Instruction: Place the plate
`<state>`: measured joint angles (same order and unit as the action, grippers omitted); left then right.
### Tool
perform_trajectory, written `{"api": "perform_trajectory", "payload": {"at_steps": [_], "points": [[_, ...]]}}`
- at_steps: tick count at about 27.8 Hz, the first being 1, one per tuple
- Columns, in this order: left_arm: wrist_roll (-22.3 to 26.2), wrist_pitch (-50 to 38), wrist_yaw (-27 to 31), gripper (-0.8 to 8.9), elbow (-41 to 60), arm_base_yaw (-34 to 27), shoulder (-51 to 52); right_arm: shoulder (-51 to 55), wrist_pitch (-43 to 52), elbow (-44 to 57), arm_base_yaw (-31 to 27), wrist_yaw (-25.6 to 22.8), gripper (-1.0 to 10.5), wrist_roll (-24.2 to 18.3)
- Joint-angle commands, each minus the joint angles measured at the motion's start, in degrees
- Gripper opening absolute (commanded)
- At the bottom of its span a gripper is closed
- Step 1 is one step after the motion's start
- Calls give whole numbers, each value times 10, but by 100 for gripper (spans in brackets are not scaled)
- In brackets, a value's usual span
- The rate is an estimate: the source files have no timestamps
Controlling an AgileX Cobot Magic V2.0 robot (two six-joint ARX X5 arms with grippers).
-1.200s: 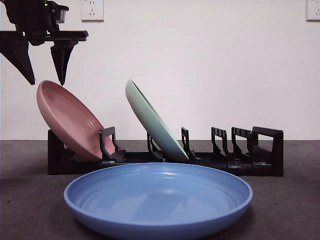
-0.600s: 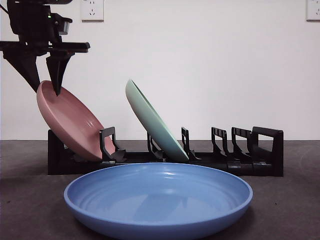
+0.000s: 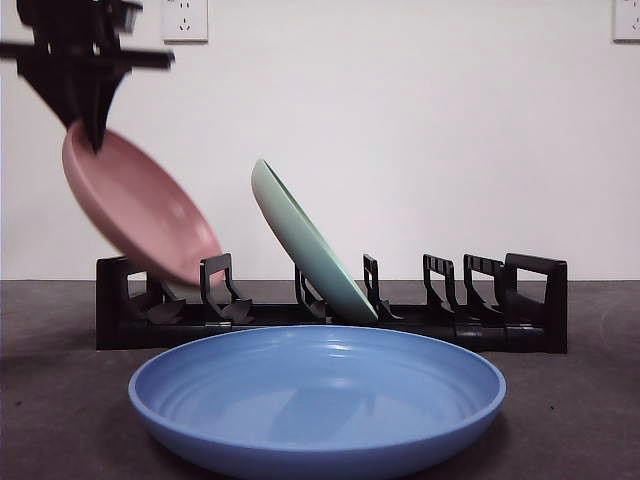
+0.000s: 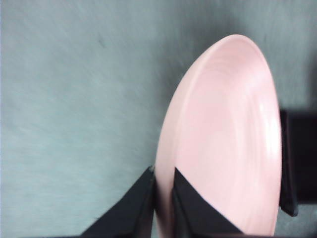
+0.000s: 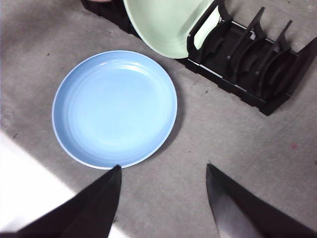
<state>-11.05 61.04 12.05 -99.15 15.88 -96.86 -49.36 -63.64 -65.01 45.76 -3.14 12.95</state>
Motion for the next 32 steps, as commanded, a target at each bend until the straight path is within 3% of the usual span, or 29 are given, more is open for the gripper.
{"api": "perform_trajectory", "payload": {"at_steps": [1,4,7,14,18,27,32], "points": [[17,46,18,15,-68,3,-9,-3,3,-10,5,-5,261,6],[26,143,63,15,-127,1,-9,-2,4,-10,5,-26,261,5],[25,218,62,15,-131,-2,8,1,6,-10,5,-46,261,5],[6,218,39,15,-41,12,81,13,6,-10,5,-60,261,5],[-7,178,26,15,72,33,152,21,7,-10,5,-60,261,5],[-98,21,-135,15,305,111,306,33,5,-10,5,-59,261,6],[-145,-34,-153,15,375,172,325,35,5,-10,5,-59,261,6]]}}
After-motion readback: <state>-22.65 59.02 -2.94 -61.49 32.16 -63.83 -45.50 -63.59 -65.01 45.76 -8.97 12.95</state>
